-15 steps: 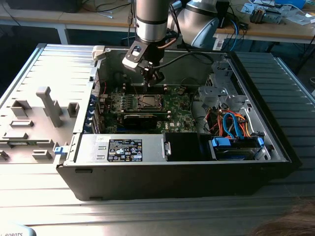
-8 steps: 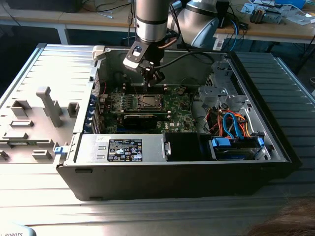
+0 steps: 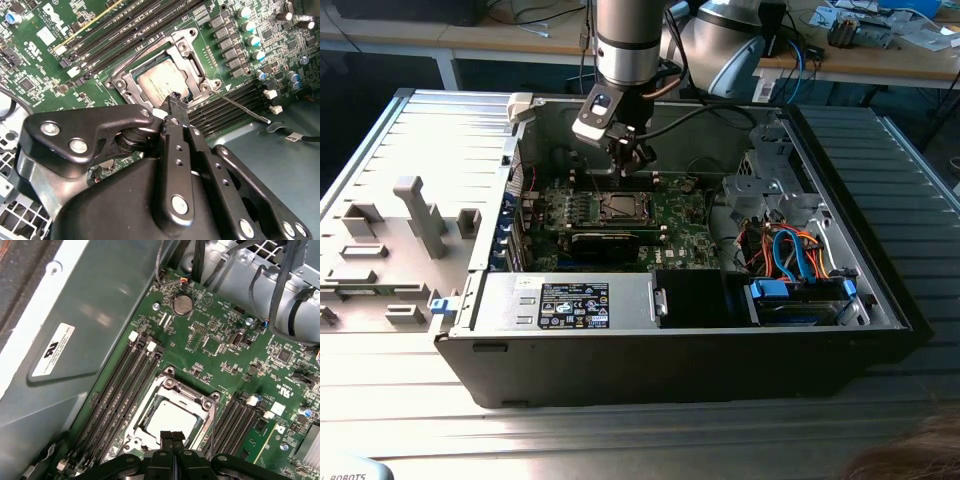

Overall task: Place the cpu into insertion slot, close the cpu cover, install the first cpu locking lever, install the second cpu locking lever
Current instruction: 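Install the first cpu locking lever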

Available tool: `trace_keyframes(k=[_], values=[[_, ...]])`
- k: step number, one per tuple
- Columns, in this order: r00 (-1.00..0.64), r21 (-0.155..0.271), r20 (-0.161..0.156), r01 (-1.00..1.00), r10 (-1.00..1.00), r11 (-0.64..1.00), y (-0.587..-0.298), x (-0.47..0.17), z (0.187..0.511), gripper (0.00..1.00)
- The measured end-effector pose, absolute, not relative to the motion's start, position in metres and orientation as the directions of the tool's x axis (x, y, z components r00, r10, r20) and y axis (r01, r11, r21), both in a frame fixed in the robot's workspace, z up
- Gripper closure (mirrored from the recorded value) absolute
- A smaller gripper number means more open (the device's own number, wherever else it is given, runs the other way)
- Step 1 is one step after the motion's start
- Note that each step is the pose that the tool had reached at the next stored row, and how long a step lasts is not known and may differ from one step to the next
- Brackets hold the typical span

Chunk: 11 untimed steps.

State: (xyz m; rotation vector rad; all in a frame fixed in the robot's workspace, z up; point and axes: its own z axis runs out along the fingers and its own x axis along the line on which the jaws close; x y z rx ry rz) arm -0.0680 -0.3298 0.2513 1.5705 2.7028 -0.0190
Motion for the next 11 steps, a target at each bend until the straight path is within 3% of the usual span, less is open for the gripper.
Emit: trace_keyframes(k=[11], values=[[-0.529,-0.003,-0.02,0.849,0.849,0.529,-0.3298,-0.068,0.2512,0.89]])
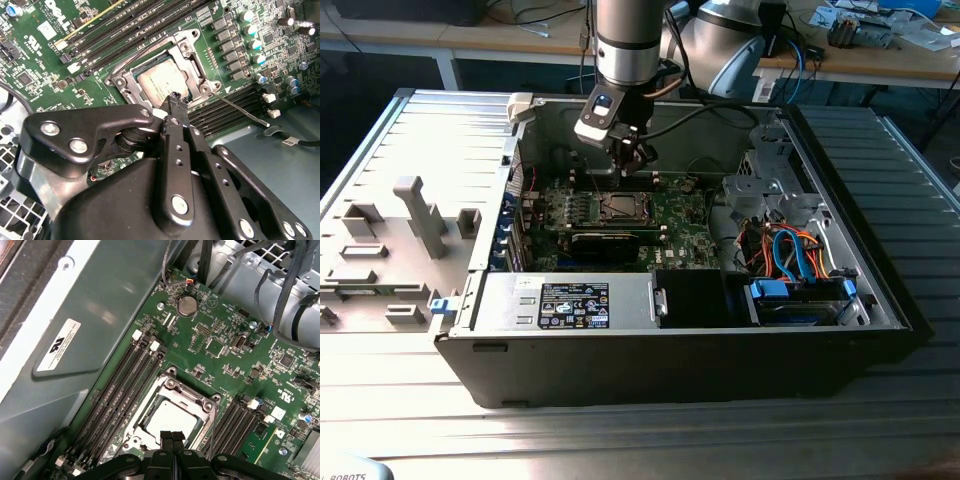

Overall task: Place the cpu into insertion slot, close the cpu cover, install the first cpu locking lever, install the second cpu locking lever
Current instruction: 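Install the first cpu locking lever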

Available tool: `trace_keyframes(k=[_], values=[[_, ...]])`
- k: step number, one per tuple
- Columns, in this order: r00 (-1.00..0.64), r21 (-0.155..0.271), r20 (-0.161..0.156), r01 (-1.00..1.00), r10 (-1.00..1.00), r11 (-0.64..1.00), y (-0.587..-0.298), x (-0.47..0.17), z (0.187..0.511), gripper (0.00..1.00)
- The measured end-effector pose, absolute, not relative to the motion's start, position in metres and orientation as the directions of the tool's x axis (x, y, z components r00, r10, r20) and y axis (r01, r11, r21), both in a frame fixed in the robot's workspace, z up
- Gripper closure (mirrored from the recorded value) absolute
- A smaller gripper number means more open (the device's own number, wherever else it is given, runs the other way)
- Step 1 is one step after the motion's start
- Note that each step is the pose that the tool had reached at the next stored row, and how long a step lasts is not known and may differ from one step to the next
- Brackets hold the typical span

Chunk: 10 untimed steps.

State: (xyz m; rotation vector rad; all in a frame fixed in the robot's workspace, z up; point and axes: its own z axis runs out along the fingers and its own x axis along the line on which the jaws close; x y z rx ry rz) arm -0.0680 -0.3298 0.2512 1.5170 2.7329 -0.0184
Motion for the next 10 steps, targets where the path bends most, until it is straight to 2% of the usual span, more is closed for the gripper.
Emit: trace_keyframes(k=[10], values=[[-0.551,-0.003,-0.019,0.834,0.834,0.551,-0.3298,-0.068,0.2513,0.89]])
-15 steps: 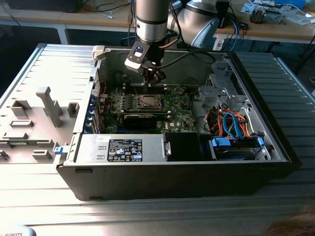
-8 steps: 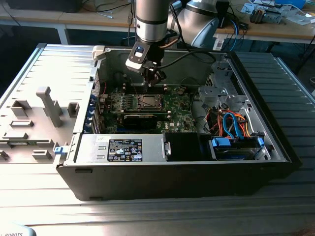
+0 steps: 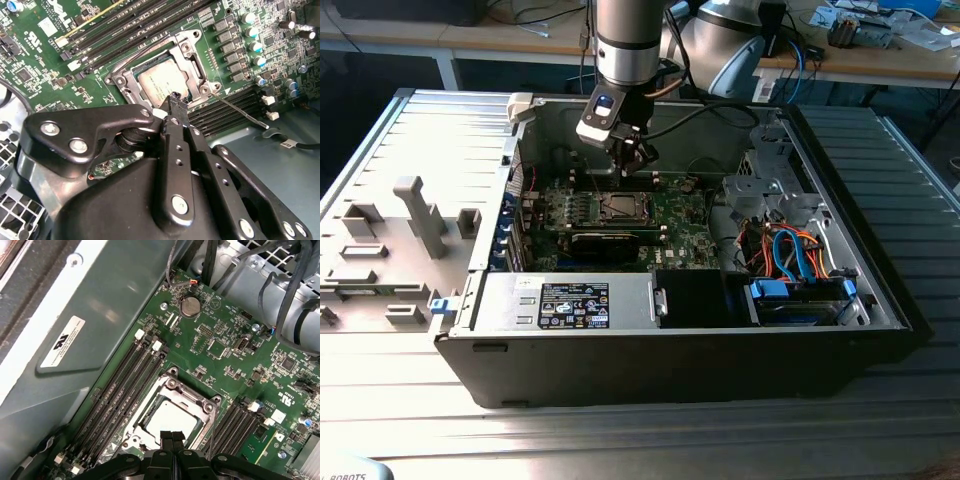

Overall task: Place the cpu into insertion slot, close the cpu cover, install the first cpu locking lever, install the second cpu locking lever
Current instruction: 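Install the first cpu locking lever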

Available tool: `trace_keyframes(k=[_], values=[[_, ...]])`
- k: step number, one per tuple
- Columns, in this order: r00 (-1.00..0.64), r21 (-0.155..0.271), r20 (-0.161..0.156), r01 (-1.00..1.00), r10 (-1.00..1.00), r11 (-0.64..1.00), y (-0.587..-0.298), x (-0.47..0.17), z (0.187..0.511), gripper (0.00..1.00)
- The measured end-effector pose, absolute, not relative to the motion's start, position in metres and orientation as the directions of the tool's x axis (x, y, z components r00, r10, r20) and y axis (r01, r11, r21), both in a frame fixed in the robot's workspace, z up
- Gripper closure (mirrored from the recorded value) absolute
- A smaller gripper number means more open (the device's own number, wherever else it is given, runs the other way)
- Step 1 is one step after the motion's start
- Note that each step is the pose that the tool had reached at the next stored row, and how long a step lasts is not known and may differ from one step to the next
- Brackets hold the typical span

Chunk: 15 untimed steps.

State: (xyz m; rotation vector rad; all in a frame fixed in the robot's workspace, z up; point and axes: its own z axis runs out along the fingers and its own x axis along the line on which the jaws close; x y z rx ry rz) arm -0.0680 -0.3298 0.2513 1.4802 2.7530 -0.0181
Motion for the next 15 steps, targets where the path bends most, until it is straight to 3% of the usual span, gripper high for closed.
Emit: trace_keyframes(k=[15], values=[[-0.582,-0.003,-0.02,0.813,0.813,0.582,-0.3298,-0.068,0.2513,0.89]])
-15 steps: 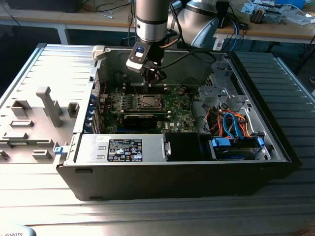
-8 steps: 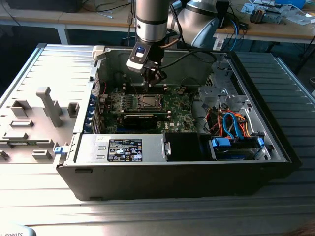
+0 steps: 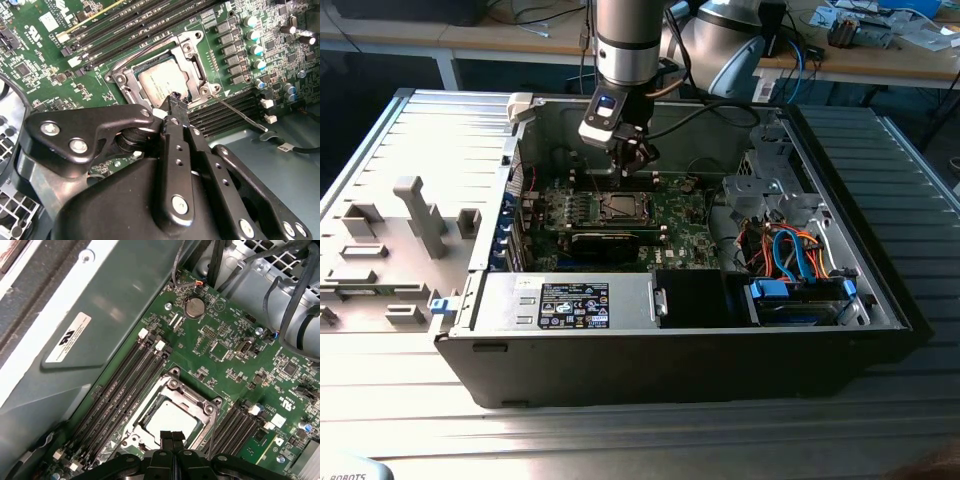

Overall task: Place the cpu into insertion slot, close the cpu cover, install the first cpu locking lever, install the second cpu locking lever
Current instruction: 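Install the first cpu locking lever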

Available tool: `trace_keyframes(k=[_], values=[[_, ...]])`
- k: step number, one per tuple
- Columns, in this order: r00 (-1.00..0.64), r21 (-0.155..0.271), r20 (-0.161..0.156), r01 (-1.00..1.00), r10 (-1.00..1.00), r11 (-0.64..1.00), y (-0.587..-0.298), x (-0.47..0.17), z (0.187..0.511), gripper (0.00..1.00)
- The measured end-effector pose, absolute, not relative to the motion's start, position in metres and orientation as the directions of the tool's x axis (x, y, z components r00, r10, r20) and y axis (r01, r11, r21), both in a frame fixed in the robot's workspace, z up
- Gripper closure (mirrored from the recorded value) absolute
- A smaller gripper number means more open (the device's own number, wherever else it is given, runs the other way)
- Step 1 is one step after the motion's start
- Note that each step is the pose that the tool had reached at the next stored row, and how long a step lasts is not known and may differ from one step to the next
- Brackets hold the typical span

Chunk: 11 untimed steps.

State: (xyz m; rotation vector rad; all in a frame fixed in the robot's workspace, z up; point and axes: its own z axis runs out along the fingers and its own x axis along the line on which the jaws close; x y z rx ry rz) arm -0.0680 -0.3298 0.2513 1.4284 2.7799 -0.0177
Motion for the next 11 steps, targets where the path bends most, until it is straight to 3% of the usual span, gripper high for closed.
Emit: trace_keyframes(k=[11], values=[[-0.605,-0.003,-0.02,0.796,0.796,0.605,-0.3298,-0.068,0.2513,0.89]])
